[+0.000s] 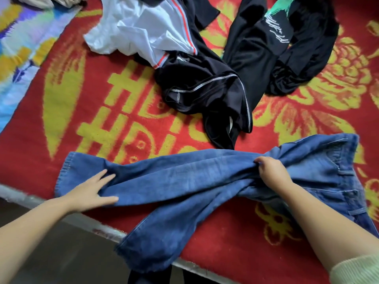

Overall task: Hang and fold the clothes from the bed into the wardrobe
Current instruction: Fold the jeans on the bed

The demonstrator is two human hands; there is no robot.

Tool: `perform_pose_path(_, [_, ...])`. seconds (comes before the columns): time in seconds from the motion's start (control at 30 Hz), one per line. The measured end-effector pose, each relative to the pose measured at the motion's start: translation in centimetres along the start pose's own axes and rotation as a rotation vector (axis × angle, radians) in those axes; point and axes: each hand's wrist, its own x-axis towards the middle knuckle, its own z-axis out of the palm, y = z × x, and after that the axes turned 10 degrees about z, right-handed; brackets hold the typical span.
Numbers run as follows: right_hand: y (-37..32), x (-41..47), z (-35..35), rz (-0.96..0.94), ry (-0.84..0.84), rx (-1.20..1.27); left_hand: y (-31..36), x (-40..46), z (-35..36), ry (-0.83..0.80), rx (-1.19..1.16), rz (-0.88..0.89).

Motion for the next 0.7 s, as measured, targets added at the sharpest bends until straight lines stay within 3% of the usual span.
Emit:
perform_pose_path(0.07, [-0.6, -0.2, -0.1, -0.048, 0.027, -0.016, 0.8, 2.1, 0.0, 0.182, -0.121, 0.002])
perform_pose_path(0.13, [-1.1, -0.3, 0.0, -0.075, 0.011, -0.046, 1.4, 3.7, -0.6, 0.317, -0.093, -0.043])
perform_pose_path(0.23, [-2.3, 0.2, -0.1, -0.114, -0.071, -0.157, 1.6, 4.2, -1.9, 0.232, 0.16, -0.167])
perform_pose_path(0.3, [-3.5, 0.8, 0.0, -0.155, -0.115, -0.275, 1.8, 4.2, -2.3, 0.139, 0.411, -0.107])
perform_pose_path(0.4, [-4.9, 1.1, 0.3, -0.163, -0.11, -0.327, 2.1, 4.0, -3.3, 0.151, 0.578, 0.006])
perform_pose_path(0.5, [-5.0, 0.9, -0.2, -0.122, 0.131, -0.121, 1.3, 2.7, -5.1, 0.406, 0.448, 0.17])
perform_pose_path(0.6, [-4.9, 1.3, -1.9, 0.014, 0.354, 0.165, 0.4, 2.2, -8.3, 0.633, 0.384, 0.1])
perform_pose_path(0.63, [-5.3, 1.8, -2.2, 0.031, 0.345, 0.195, -0.1, 2.7, -9.6, 0.691, 0.397, 0.048])
perform_pose_path(0.7, [-6.3, 2.7, -2.0, -0.003, 0.157, 0.087, -0.9, 4.2, -11.2, 0.795, 0.395, -0.111])
